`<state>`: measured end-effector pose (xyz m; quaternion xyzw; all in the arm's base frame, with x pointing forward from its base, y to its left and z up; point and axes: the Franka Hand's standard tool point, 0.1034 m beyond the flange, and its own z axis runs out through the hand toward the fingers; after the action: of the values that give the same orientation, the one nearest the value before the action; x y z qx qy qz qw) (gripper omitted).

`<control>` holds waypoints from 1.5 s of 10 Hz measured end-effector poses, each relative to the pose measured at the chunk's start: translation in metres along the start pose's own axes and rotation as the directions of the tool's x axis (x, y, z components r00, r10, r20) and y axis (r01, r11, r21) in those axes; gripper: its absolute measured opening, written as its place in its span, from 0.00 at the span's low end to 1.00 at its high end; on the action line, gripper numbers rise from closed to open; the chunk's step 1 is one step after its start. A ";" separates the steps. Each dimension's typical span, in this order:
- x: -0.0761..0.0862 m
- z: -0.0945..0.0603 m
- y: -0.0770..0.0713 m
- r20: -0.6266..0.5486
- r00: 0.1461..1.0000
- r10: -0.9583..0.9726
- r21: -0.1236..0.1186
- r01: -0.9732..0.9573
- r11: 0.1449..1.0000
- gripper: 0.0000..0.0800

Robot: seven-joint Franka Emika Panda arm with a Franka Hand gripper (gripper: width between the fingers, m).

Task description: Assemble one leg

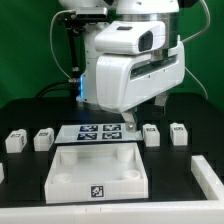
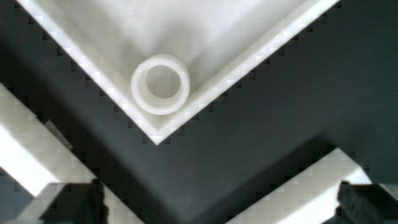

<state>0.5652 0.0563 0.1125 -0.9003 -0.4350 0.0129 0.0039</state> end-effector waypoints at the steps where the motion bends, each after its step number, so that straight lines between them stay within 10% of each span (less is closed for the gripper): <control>1: 0.000 0.000 0.000 0.000 1.000 0.000 0.000 0.000 1.000 0.81; 4: -0.009 0.004 -0.011 -0.005 0.999 -0.044 -0.006 0.044 0.999 0.81; 6: -0.052 0.016 -0.035 0.003 0.963 -0.268 -0.007 0.268 0.963 0.81; 9: -0.124 0.047 -0.034 -0.002 0.815 -0.580 0.014 0.580 0.814 0.81; 15: -0.142 0.108 -0.044 -0.033 0.757 -0.653 0.086 0.653 0.753 0.81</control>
Offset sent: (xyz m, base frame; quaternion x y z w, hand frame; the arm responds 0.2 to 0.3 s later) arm -0.0566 -0.0059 -0.0068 -0.0135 -0.0045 -0.0523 0.9985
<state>0.4396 -0.0275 0.0082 -0.6909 -0.7206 0.0304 0.0498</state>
